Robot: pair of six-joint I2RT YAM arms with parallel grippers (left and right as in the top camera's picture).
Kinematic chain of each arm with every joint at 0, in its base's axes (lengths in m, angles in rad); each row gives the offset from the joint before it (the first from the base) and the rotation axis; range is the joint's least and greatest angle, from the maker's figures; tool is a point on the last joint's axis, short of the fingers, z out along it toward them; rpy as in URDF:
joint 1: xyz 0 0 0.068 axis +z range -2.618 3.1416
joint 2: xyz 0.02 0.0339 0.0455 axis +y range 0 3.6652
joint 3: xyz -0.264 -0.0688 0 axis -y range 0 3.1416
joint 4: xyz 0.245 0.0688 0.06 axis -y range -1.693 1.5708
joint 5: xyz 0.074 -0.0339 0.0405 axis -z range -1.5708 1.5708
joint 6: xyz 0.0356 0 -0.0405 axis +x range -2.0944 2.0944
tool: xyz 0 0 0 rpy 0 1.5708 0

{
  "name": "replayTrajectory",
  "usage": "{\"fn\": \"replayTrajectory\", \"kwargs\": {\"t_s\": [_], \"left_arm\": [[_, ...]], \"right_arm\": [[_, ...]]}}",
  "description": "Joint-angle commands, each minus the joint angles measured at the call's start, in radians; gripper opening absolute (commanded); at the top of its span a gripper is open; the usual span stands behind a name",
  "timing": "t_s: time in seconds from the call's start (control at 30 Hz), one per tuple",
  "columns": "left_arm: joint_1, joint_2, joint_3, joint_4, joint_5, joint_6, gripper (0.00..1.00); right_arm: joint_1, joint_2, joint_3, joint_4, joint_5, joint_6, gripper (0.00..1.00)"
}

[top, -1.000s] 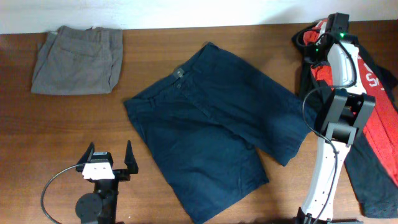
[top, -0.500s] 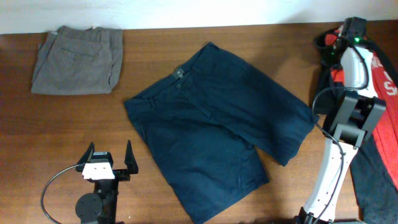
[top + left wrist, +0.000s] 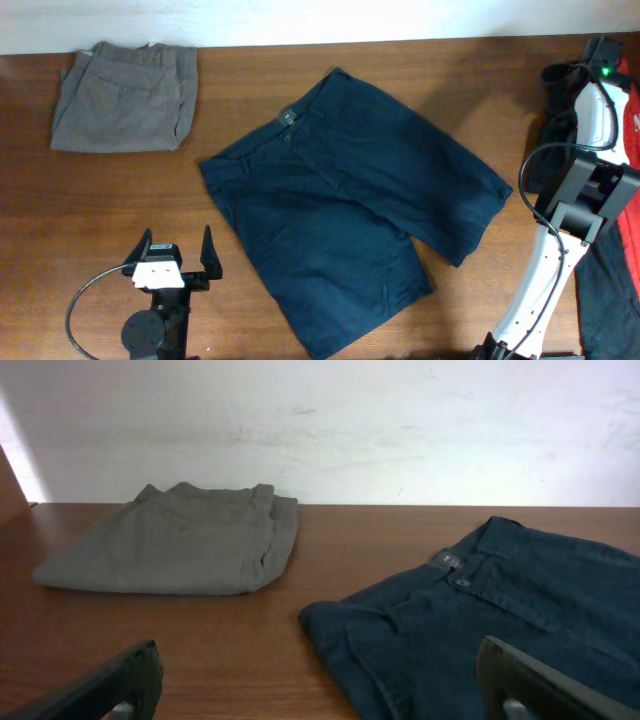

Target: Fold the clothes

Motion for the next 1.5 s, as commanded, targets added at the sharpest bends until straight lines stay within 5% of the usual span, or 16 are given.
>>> {"fn": "replayTrajectory", "kwargs": {"t_s": [0.0, 0.33, 0.77, 1.2, 1.47], "left_arm": [[-0.003, -0.006, -0.006, -0.001, 0.011, 0.004, 0.99], [-0.003, -0.006, -0.006, -0.001, 0.011, 0.004, 0.99], [-0.003, -0.006, -0.006, -0.001, 0.011, 0.004, 0.99], [-0.003, -0.006, -0.006, -0.001, 0.011, 0.004, 0.99], [-0.003, -0.006, -0.006, -0.001, 0.011, 0.004, 0.99]], "right_arm": [[0.009, -0.034, 0.014, -0.031, 0.006, 0.01, 0.99], [0.076, -0.273, 0.069, -0.087, -0.4, 0.123, 0.99], [0.264, -0.563, 0.069, -0.36, -0.22, 0.229, 0.99], [0.433, -0.823, 0.068, -0.832, -0.08, 0.622, 0.99], [0.597, -0.927, 0.038, -0.832, -0.119, 0.69, 0.99]]}}
